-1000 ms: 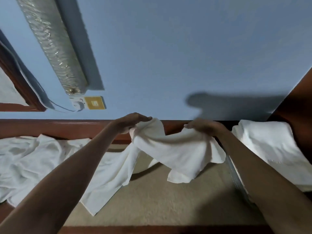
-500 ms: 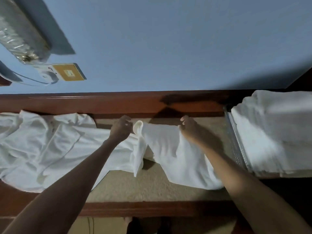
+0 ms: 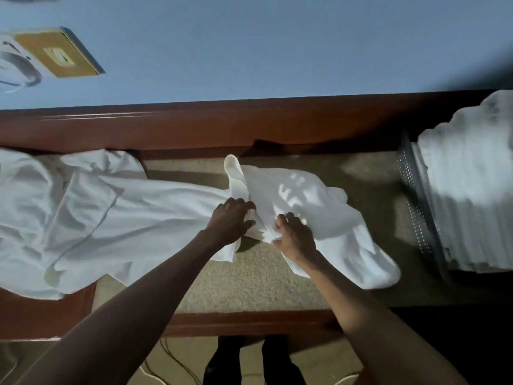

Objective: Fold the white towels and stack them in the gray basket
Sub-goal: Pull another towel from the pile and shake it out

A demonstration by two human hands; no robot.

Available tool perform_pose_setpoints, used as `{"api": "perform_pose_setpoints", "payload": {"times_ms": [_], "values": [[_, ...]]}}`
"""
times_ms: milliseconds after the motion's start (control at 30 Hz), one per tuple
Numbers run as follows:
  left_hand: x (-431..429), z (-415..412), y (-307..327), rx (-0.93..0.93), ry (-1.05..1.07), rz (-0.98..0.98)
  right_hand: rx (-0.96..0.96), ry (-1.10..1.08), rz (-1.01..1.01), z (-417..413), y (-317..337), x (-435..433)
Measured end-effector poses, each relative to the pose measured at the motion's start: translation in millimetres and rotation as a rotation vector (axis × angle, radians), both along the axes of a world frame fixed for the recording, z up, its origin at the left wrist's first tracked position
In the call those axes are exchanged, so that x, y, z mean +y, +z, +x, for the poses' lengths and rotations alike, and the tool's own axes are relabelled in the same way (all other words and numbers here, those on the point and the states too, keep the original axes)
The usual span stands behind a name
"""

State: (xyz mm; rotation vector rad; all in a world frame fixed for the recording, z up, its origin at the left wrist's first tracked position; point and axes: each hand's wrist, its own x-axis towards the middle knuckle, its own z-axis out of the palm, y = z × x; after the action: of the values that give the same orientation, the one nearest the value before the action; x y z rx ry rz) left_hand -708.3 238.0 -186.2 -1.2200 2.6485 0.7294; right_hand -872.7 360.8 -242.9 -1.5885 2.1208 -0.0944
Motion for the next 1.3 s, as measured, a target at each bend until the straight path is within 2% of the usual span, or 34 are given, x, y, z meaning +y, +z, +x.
{"api": "perform_pose_setpoints", "payload": {"times_ms": [267,467,633,800,900,1000,1100,1233,1300], "values": [[1.0,-11.5,20.9,0.044,-0.064,0.095,-0.257,-0.083,-0.114,-37.3,39.4,-4.7],[-2.5,-40.9,68.5,0.161,-0.080,0.035,-0.395,-0.079,-0.162,-59.8,106.4,-10.3],[-7.5,-56.2,115.7,0.269,-0.021,0.153,-0.469,-0.190,-0.232,-67.2,153.6,-12.2],[-3.4,-64.8,166.8,0.370,0.049,0.176,-0.436,-0.215,-0.330,-75.5,209.7,-20.1],[-3.3,-66.6,201.9,0.452,0.108,0.230,-0.462,-0.179,-0.460,-83.8,247.8,-28.8],[-1.8,-63.9,229.4,0.475,0.063,0.285,-0.548,-0.151,-0.601,-85.7,280.7,-36.2],[-0.8,-56.0,249.4,0.501,0.048,0.317,-0.538,-0.144,-0.770,-92.0,307.9,-43.1],[-8.4,-44.3,269.1,0.391,0.038,0.194,-0.517,-0.332,-0.956,-106.5,331.4,-51.4],[-16.3,-36.5,279.2,0.384,0.040,0.143,-0.448,-0.444,-0.912,-109.4,337.6,-56.8]]}}
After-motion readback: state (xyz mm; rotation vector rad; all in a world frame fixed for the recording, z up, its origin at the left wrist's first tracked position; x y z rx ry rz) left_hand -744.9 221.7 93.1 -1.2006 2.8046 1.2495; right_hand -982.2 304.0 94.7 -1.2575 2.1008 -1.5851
